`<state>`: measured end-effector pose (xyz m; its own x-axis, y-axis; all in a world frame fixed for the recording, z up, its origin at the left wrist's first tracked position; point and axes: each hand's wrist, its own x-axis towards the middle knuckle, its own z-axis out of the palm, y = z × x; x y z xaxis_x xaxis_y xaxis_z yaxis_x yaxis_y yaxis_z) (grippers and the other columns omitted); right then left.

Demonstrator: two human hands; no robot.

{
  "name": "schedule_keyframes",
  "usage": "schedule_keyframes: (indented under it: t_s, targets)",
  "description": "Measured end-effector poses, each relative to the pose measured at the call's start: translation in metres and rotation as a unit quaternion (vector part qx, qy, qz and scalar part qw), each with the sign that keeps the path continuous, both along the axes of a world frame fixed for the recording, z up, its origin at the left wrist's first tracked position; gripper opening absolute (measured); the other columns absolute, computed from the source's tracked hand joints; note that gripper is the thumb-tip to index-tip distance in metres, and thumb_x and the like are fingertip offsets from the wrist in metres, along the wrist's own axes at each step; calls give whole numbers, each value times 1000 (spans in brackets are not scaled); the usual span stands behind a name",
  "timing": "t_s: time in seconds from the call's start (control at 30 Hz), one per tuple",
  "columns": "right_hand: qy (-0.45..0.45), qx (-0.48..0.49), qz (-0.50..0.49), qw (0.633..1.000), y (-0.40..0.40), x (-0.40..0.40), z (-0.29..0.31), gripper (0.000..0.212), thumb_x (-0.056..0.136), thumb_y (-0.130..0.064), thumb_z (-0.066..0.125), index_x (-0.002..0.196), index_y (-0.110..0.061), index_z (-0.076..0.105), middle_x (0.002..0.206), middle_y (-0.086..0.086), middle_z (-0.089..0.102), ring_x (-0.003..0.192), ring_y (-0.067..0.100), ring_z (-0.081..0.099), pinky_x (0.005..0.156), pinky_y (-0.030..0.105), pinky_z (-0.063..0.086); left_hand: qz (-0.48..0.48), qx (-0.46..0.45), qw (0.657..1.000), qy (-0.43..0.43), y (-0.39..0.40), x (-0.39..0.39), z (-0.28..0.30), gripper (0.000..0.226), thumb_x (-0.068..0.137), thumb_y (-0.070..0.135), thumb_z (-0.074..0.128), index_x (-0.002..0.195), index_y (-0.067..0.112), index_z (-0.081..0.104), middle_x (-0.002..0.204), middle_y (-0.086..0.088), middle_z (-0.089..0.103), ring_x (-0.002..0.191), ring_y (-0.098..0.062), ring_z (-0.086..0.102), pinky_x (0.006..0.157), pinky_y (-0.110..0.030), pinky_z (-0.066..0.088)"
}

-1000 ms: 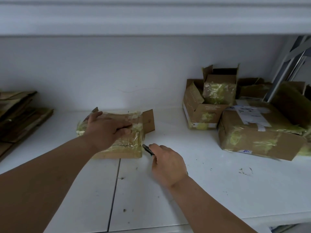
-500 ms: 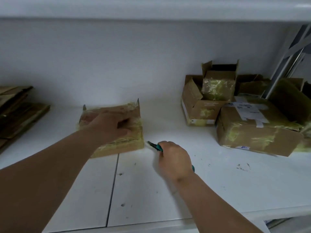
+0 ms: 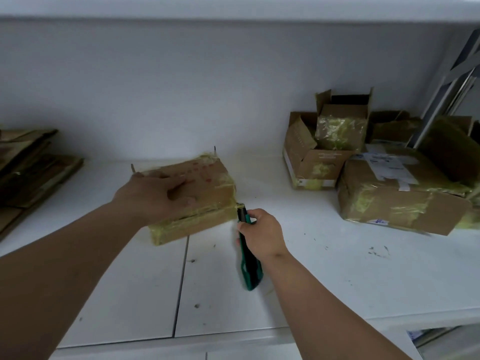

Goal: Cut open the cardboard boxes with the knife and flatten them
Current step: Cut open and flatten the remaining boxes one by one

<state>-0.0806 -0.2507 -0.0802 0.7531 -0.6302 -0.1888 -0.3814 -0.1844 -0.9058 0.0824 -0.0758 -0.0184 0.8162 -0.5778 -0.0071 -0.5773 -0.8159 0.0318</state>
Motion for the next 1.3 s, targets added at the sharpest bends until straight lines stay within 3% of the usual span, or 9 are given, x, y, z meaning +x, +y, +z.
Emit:
schedule_keyframes:
  t_s: [0.1,0.27,0.37,0.47,0.6,0.87,1.07,1.17,1.3]
  targets:
    - [-60,181,-58,980,7,1,-2,26,96,-4,59,121,-10,55,77,10,68,54,21,65,72,42,62,6,24,1000,5,-4,-4,2,100,54,100,9,144,58,24,153,12,35,138,-26,33,110,-44,34]
    - [-129,290,-109,942,18,-1,10,23,95,4,58,117,-5,58,70,13,62,53,21,58,49,26,56,-21,49,999,5,-1,-11,10,81,79,85,25,149,44,28,156,12,34,145,-16,28,115,-35,27]
    - [-144,291,-122,938,25,1,11,23,96,3,58,115,-10,60,70,13,62,51,21,56,44,23,52,-19,36,999,19,3,-10,11,78,80,84,29,148,45,31,155,15,34,144,-14,29,114,-35,29]
    - [-162,306,-136,928,31,3,10,15,96,1,57,95,-13,63,73,13,61,51,19,57,44,21,50,-18,27,999,14,5,-11,10,74,83,81,30,147,45,33,154,17,35,144,-13,30,113,-34,29]
    - [-183,313,-145,921,39,8,4,30,96,2,56,75,-19,62,71,13,59,61,26,55,48,24,51,-15,21,1000,18,7,-11,9,73,82,81,30,146,46,35,153,17,36,143,-14,31,113,-33,30]
    - [-188,304,-174,917,47,18,-1,36,95,0,56,68,-23,62,70,12,62,58,24,58,54,28,51,-24,18,999,20,6,-8,7,70,84,79,30,145,45,38,153,18,36,143,-11,31,114,-31,30]
    - [-163,229,-176,944,59,28,-10,11,93,-13,58,91,-15,69,79,10,69,74,30,69,74,48,61,-26,7,1000,13,5,-10,7,69,85,78,32,145,46,38,152,19,36,143,-11,32,115,-32,30]
    - [-155,222,-170,948,66,31,-14,16,91,-16,57,103,-15,68,94,13,72,84,32,72,77,48,61,-22,11,1000,16,5,-9,6,70,84,80,30,145,46,37,153,19,36,143,-12,31,115,-32,30]
    - [-148,210,-161,953,68,34,-16,13,92,-16,57,100,-16,67,89,10,72,80,28,72,75,47,61,-23,11,1000,18,5,-11,8,70,85,78,32,146,45,37,153,18,35,144,-12,30,114,-31,28]
